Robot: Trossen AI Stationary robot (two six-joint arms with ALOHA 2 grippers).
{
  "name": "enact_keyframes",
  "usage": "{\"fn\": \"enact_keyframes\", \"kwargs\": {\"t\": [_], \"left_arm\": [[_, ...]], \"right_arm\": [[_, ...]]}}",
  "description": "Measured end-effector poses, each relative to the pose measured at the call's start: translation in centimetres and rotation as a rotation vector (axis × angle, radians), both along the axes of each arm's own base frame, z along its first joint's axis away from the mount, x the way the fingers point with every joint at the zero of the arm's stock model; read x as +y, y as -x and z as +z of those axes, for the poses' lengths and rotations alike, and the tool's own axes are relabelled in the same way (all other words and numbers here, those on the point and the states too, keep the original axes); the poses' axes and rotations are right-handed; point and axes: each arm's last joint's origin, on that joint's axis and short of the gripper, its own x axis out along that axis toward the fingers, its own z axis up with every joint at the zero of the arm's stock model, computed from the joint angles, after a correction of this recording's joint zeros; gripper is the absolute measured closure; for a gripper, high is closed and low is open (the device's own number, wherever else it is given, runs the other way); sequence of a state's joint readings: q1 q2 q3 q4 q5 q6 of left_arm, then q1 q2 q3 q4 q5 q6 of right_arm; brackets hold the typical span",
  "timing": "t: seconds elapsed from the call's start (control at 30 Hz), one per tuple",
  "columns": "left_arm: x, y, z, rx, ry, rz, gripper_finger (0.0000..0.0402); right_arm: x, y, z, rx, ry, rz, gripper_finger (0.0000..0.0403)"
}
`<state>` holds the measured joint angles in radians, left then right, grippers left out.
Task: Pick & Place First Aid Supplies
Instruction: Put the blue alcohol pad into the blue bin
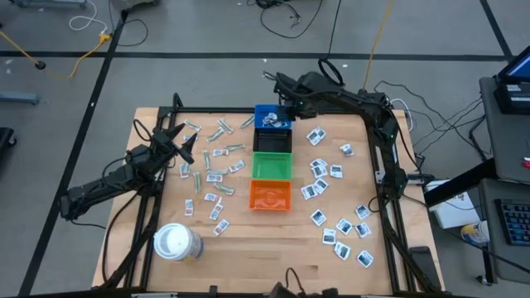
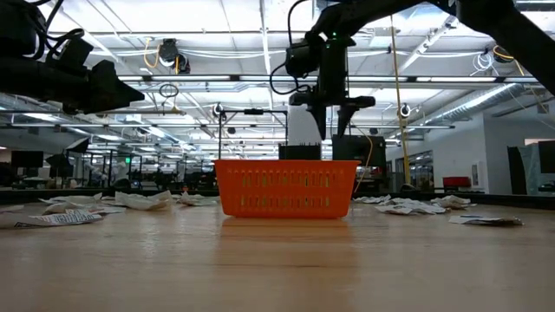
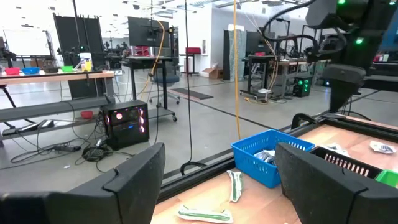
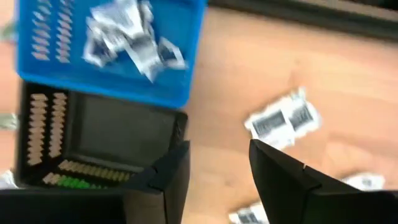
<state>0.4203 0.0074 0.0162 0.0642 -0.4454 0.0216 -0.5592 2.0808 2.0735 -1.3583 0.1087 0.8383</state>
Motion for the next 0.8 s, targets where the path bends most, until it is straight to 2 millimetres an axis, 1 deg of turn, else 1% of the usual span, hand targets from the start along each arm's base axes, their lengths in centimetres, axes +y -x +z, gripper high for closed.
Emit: {"fn": "enact_keyframes", "kwargs": {"t": [0.07, 0.17, 0.3, 0.4, 0.47, 0.57, 0.67, 0.8], "left_arm": [[0.0, 0.0, 0.0, 0.000, 0.000, 0.000, 0.0096], [0.0, 0.0, 0.0, 0.000, 0.000, 0.000, 0.0096], [0.0, 0.0, 0.0, 0.000, 0.000, 0.000, 0.0096], [0.0, 0.0, 0.0, 0.000, 0.000, 0.000, 0.0096], [0.0, 0.0, 0.0, 0.000, 0.000, 0.000, 0.0096], [0.0, 0.0, 0.0, 0.000, 0.000, 0.000, 0.0096], [0.0, 0.0, 0.0, -0.001, 0.000, 0.000, 0.0096], [0.0, 0.0, 0.0, 0.000, 0.000, 0.000, 0.0096]], "right_arm": [[0.7, -0.1, 0.0, 0.020, -0.017, -0.014, 0.0229], [2.1, -0.7, 0.0, 0.031, -0.021, -0.006, 0.0214], [4.9, -1.1, 0.5, -0.004, -0.014, 0.006, 0.0203], [7.2, -0.6, 0.3, -0.042, -0.009, 0.003, 0.0202], [8.8, -0.2, -0.1, -0.059, -0.009, -0.005, 0.0202], [11.3, 1.1, -0.6, -0.059, -0.020, -0.020, 0.0202], [13.9, 2.6, -1.3, -0.036, -0.034, -0.022, 0.0202], [17.2, 5.2, -1.8, -0.025, -0.046, -0.036, 0.0202]]}}
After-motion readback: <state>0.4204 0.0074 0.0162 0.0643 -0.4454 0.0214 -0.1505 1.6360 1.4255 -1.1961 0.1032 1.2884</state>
